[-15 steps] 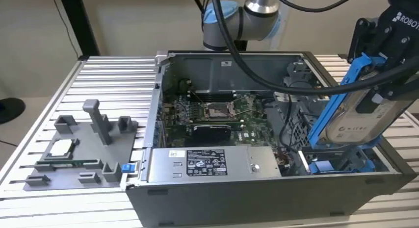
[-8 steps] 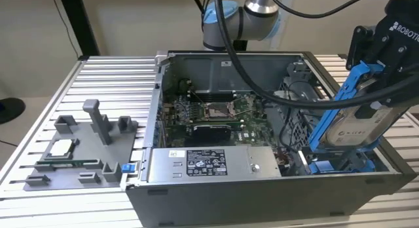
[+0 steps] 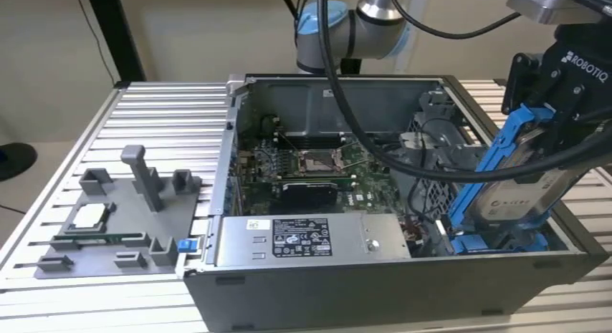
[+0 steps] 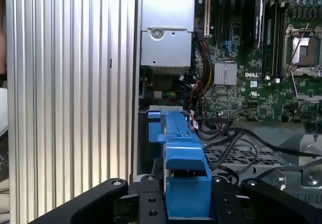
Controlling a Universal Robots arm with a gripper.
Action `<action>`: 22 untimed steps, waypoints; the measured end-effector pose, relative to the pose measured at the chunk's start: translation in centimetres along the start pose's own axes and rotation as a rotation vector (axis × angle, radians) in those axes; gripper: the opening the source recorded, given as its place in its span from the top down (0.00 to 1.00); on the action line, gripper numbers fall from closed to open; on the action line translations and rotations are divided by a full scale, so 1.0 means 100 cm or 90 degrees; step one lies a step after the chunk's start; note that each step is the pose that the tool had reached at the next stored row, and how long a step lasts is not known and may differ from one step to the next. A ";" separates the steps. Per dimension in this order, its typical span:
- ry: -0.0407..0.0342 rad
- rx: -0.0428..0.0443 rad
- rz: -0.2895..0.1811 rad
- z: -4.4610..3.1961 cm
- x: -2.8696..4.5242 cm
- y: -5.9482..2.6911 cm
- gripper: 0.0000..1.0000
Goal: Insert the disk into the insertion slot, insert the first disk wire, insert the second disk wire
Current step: 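Insert the disk into the insertion slot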
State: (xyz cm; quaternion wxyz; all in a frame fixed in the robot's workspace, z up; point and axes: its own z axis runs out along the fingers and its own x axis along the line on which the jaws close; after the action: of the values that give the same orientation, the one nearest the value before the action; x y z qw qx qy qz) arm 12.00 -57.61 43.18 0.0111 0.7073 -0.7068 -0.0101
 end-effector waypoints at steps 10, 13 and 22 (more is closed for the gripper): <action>-0.0002 0.0000 0.000 0.0131 -0.0041 -0.0022 1.00; -0.0007 0.0007 0.000 0.0143 -0.0060 -0.0024 1.00; -0.0021 0.0019 0.003 0.0206 -0.0078 -0.0033 1.00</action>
State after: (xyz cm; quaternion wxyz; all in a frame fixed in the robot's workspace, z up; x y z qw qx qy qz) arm 12.27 -56.83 41.10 0.0089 0.7057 -0.7084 -0.0102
